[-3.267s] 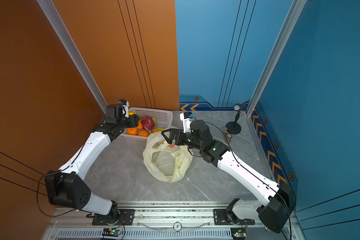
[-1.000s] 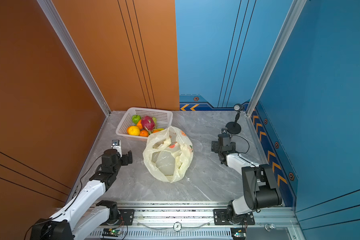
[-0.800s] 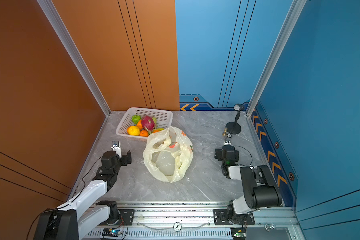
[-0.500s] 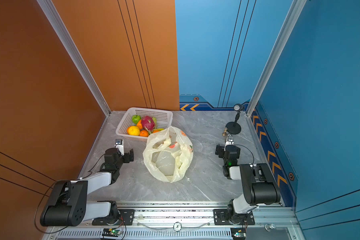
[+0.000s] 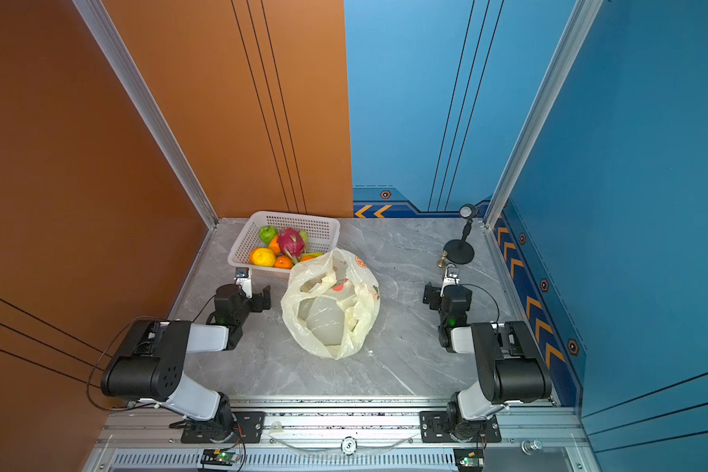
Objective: Untie the knot of the plastic bag and take out the fruit
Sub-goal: Reset both arms
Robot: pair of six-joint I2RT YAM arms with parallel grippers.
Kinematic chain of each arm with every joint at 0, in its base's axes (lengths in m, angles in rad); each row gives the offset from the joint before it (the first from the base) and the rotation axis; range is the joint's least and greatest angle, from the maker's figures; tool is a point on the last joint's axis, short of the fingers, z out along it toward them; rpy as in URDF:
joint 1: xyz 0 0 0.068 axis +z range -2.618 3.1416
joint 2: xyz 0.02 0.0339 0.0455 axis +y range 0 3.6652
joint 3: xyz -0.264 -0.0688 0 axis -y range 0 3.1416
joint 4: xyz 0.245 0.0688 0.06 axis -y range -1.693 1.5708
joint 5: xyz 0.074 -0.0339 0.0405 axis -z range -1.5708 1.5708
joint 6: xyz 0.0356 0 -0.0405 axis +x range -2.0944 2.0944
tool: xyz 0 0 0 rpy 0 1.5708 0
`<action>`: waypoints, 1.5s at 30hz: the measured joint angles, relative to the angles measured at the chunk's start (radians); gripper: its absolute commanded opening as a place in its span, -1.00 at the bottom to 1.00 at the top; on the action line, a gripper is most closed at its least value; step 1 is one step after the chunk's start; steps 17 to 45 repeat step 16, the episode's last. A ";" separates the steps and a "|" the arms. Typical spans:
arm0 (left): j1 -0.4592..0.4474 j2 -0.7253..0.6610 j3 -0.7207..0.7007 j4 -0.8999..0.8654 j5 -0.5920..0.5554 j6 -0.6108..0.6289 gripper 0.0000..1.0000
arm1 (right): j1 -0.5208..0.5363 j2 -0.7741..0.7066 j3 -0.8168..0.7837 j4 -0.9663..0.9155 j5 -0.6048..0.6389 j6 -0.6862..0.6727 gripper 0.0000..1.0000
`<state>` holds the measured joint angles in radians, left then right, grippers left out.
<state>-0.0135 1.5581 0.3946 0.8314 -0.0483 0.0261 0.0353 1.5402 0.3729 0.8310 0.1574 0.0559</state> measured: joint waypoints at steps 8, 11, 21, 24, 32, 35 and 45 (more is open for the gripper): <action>0.000 0.000 0.000 0.047 0.000 -0.007 0.95 | 0.000 0.000 0.000 0.000 0.000 0.000 1.00; 0.000 0.000 0.000 0.050 0.000 -0.008 0.95 | 0.000 0.000 0.000 0.000 0.000 0.000 1.00; 0.000 0.000 0.000 0.055 0.000 -0.008 0.95 | 0.000 0.000 0.000 0.000 -0.001 0.000 0.99; 0.000 0.000 0.000 0.055 0.000 -0.008 0.95 | 0.000 0.000 0.000 0.000 -0.001 0.000 0.99; 0.000 0.000 0.000 0.055 0.000 -0.008 0.95 | 0.000 0.000 0.000 0.000 -0.001 0.000 0.99; 0.000 0.000 0.000 0.055 0.000 -0.008 0.95 | 0.000 0.000 0.000 0.000 -0.001 0.000 0.99; 0.000 0.000 0.000 0.055 0.000 -0.008 0.95 | 0.000 0.000 0.000 0.000 -0.001 0.000 0.99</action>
